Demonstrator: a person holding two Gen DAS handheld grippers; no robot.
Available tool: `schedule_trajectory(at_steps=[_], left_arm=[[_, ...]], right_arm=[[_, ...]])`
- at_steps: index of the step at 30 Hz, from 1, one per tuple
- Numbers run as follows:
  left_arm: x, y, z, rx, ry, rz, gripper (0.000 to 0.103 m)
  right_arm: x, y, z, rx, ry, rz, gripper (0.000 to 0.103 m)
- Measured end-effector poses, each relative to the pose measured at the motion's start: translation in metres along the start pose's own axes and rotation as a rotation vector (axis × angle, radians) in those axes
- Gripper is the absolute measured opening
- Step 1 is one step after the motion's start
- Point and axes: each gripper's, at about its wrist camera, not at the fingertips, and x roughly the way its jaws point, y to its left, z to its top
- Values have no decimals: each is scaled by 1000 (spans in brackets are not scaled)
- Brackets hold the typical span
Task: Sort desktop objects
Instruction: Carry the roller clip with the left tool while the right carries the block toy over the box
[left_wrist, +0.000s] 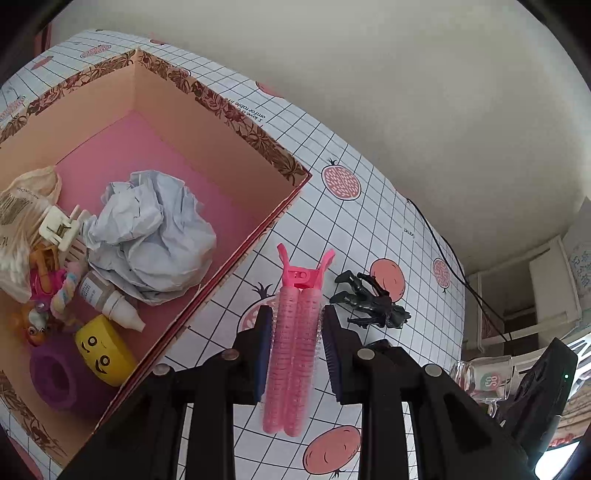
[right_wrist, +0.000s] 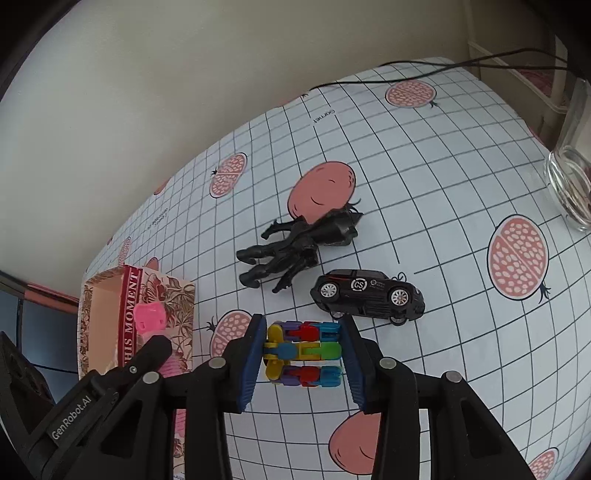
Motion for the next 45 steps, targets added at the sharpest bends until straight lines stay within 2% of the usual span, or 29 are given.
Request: schedule_trajectory(at_steps=[4,10,13,17,21,27,38,45], left_arm=[[-18,-8,4,5,-44,-23,28],[-64,-22,10,22,-169,-76,28],[-82,-26,12,29,-227,-78,28],[-92,-21,14,6,-247,-96,28],[-101,-11,20,-3,-281,-66,28],[-119,23,30,-89,-325,-52,28],[-157,71,42,-181,-418,-22,28],[-172,104,47,-258,-458,-17,28]], right_arm=[[-30,13,7,-29,-77,55,43],[-78,36,13,-74,-195,150,43],[-91,45,11,-102,-219,184,43],[-98,55,8,-138,-240,193,43],[-94,59,2,-146,-217,231,43],[-87,76,-9,-176,-198,282,43],[-60,110,-34,-209,-126,378,43],[-48,129,-49,-264,-100,396,43]])
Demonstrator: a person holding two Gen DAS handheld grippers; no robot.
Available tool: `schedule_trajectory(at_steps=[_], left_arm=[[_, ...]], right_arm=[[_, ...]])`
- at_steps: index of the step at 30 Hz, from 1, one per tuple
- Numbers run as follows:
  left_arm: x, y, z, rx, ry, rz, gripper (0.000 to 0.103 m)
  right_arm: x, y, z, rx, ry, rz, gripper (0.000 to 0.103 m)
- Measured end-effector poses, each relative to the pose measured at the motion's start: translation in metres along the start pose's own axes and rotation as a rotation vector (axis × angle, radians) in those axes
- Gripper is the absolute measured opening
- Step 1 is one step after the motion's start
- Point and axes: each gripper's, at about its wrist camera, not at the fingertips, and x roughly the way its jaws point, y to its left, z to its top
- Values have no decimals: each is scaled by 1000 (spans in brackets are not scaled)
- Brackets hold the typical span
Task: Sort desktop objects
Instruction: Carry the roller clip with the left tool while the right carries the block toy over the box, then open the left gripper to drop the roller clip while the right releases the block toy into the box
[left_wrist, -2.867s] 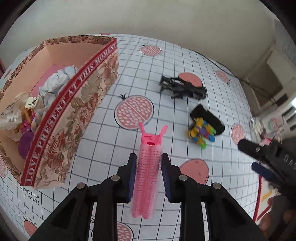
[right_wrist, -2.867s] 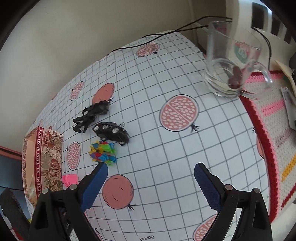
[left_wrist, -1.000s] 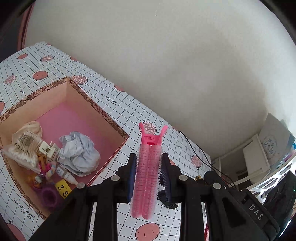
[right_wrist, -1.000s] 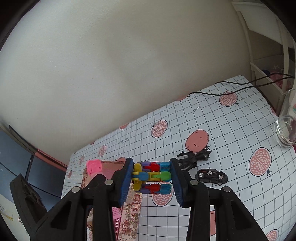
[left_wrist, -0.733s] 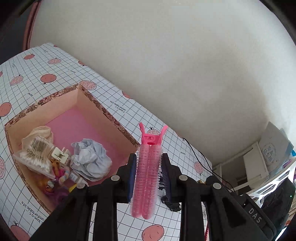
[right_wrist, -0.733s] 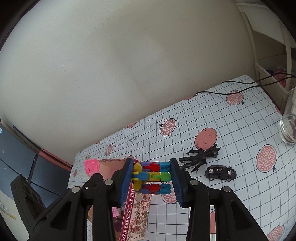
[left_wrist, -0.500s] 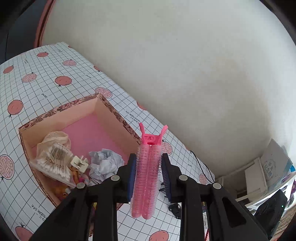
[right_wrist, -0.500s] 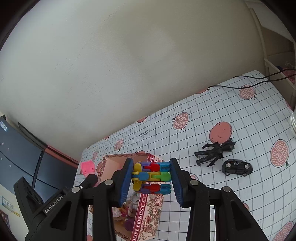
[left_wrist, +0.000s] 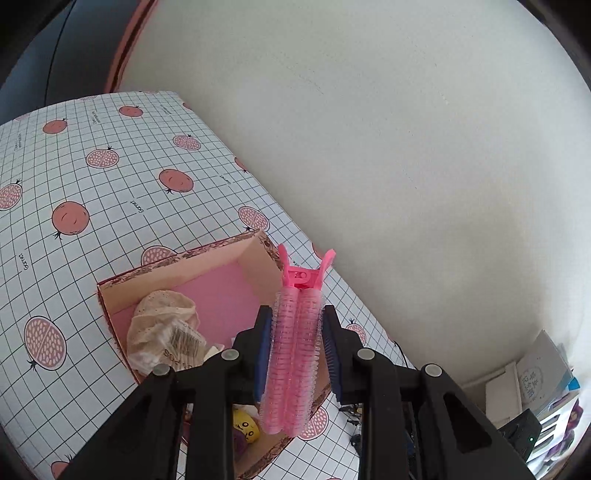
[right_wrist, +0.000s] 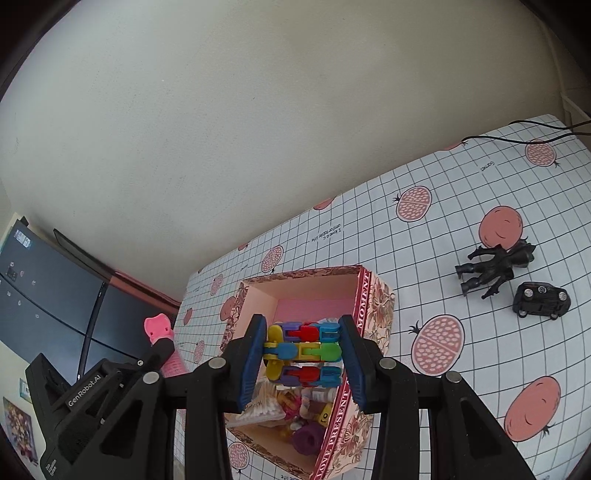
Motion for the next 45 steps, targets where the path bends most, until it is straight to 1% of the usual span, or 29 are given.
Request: schedule_trajectory(at_steps=[2,10,16,25,28,33,42,45], left_arm=[[-4,7,5,-16,-15,13,28],[-24,27,19,-64,-75,17,28],[-26,39,25,-92,-87,22,28],[-13,38,21,-89,-53,20,28],[-5,36,18,-76,-36,33,28],[17,39,9,-77,22,72,28],[36,43,1,-61,66,113,28],[38,42,0,-59,74,111,28]], right_arm=[[4,5,-3,-16,6,3,43],[16,24,-15,-78,25,27,43],[26,37,-24,-127,35,46,43],[38,38,-29,-170,52,46,43],[41,36,-30,-176,61,44,43],[51,32,-33,-182,78,30,43],[67,24,-36,-184,112,13,43],[66,23,-36,-191,111,14,43]])
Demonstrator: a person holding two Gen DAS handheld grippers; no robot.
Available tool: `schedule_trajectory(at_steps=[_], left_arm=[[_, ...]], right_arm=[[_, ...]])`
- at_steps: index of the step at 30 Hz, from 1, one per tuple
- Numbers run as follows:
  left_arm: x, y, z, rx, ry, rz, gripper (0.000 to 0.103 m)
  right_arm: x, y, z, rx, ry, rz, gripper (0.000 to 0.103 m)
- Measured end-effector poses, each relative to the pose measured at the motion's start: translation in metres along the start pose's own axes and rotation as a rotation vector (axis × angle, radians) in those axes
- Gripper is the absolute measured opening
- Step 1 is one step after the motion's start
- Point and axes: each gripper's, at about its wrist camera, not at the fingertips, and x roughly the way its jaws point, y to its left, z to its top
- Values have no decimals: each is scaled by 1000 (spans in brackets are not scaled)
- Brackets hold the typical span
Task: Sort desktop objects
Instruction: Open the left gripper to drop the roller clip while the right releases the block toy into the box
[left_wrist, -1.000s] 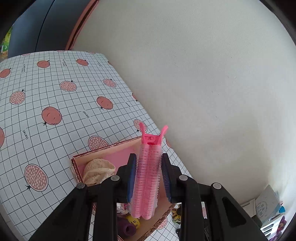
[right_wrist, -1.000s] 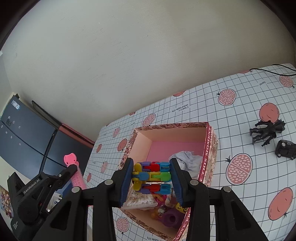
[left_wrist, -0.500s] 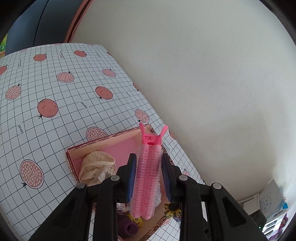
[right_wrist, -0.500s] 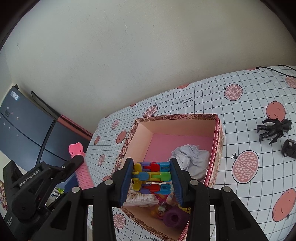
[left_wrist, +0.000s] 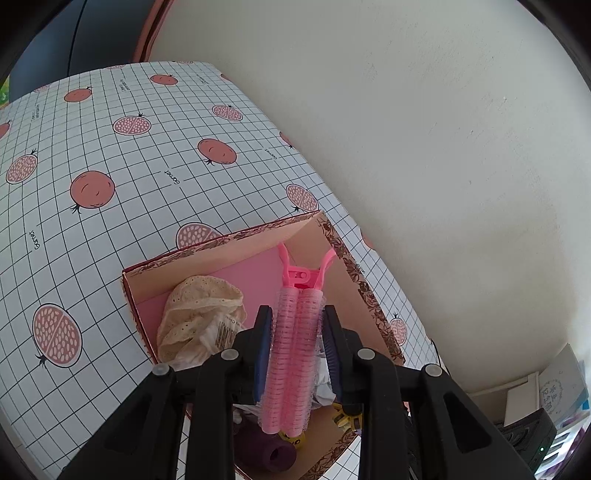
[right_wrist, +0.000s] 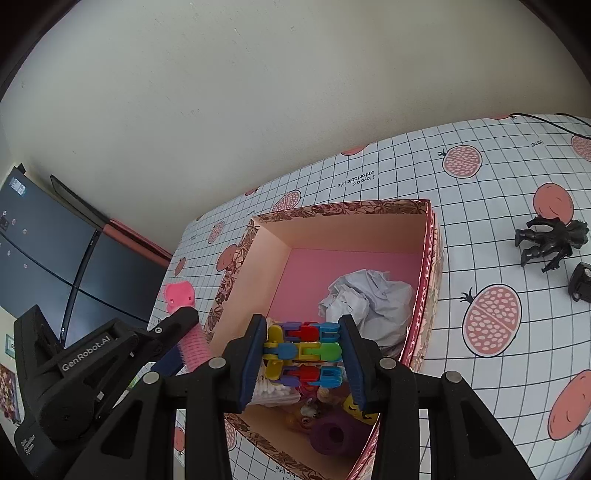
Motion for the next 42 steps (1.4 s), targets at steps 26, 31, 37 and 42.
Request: schedule_trajectory(at_steps=[26,31,37,42], left_arm=[[-2,-10,-3,21,-5,5,28],[-3,-10,-3,22,-7,6,28],[-3,-11,-4,26,-6,5,28],[-1,-11,-4,18,9,3,51]], right_arm=[[-3,-2,2,-31,-10,14,43],[-3,-2,2,-38,-8,16,43],[-3,-3,1,-46,-7,19,43],[-1,-4,0,-44,4,32,45]])
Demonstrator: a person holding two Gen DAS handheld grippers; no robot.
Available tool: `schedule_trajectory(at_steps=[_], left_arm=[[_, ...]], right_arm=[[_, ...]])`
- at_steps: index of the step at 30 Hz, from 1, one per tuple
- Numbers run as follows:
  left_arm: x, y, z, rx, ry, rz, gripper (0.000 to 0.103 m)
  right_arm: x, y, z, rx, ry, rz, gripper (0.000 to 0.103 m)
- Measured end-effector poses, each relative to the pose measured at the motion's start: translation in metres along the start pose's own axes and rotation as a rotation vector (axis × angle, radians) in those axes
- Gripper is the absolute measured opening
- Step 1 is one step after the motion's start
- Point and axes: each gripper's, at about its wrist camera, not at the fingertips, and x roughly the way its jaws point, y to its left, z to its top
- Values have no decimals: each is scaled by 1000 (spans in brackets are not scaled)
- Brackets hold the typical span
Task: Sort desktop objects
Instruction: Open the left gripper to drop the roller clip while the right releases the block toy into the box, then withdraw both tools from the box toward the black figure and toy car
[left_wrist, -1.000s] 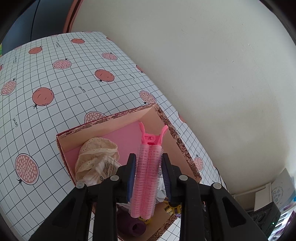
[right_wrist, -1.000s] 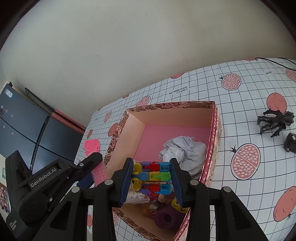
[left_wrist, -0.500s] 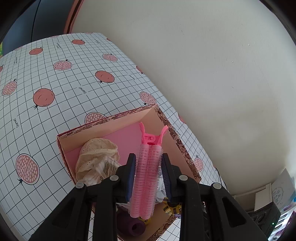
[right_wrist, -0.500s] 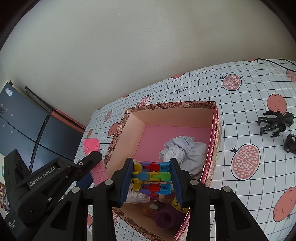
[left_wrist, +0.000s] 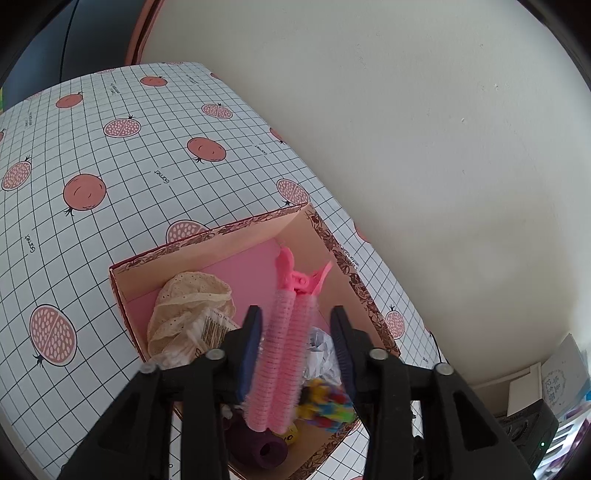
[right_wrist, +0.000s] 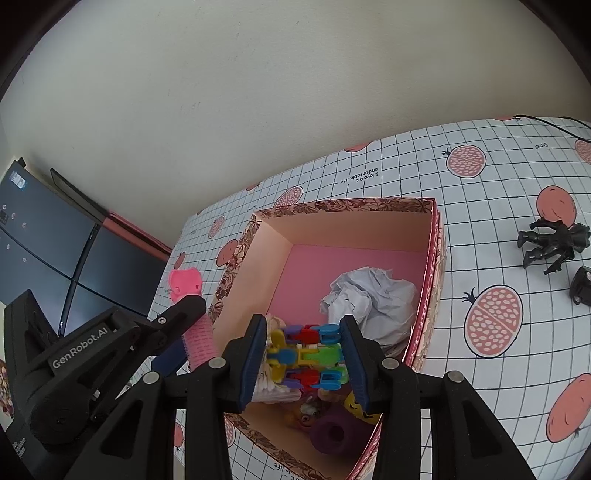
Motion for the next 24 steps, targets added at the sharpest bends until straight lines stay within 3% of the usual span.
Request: schedule_trajectory(at_steps=[1,11,15,19,24], left_arm=[[0,0,0,-3,-2,-2,57],[3,0,-1,-4,11,19,58],[2,1,-2,-3,9,39,59],[2,3,0,-7,3,69,72],[1,6,0,-21,-13,96,81]], right_arm=[[0,-1,0,2,3,2,45],[2,-2,-2,-11,20,-16,45],[2,-3,-1,-12,10,-41,65],[-1,-5,1,-9,-7,-67,73],[-2,-6,2,-14,-13,-80,80]])
